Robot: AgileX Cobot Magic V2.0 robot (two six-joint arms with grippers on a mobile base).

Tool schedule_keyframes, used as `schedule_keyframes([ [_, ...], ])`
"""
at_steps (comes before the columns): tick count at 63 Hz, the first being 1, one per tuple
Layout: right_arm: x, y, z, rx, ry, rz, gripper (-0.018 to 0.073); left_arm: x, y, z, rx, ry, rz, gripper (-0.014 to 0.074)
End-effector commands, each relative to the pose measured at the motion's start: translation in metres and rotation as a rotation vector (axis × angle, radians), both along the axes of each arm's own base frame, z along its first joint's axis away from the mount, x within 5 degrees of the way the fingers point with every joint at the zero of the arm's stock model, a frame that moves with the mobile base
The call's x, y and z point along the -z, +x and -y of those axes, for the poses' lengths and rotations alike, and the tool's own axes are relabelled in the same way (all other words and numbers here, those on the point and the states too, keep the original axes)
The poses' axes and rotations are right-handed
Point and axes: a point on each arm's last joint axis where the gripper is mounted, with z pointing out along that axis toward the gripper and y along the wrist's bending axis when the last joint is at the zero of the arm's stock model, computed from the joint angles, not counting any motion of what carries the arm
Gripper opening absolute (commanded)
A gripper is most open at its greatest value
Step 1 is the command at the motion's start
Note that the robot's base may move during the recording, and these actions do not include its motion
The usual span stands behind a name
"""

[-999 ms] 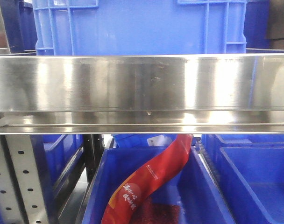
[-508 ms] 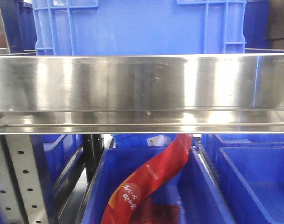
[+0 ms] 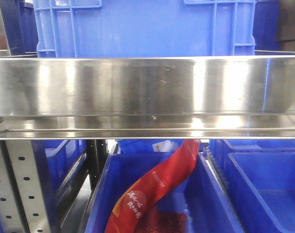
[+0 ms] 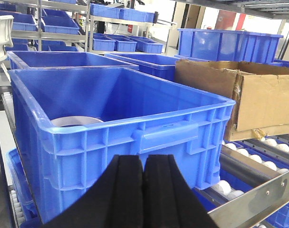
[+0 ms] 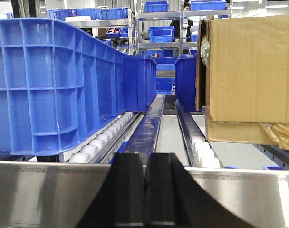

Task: Grab PVC pipe and place in blue bin

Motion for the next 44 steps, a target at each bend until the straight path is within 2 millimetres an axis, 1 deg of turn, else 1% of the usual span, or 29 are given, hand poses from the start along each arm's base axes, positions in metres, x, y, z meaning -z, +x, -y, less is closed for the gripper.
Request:
schedule_keyframes([
  [1,-0.002,0.0,0.0,0.008,-0.001,0.026,-0.0168,-0.002,-0.001,0.0,0.007,-0.018,0.019,-0.0111],
  [31,-0.002,0.0,0.0,0.008,-0.001,0.026,-0.0168,0.0,-0.001,0.0,0.007,-0.019,0.02,-0.0111],
  [35,-0.002,0.0,0.0,0.008,-0.001,0.026,-0.0168,0.005,-0.001,-0.001,-0.005,0.014,0.034,-0.0111],
  [40,-0.002,0.0,0.0,0.008,-0.001,0.026,-0.0168,0.018,-0.002,-0.007,-0.046,0.019,0.044,-0.0111],
  [44,-0.002,0.0,0.0,0.008,-0.001,0.026,-0.0168,0.035,-0.004,-0.015,-0.091,0.01,0.06,-0.0111],
])
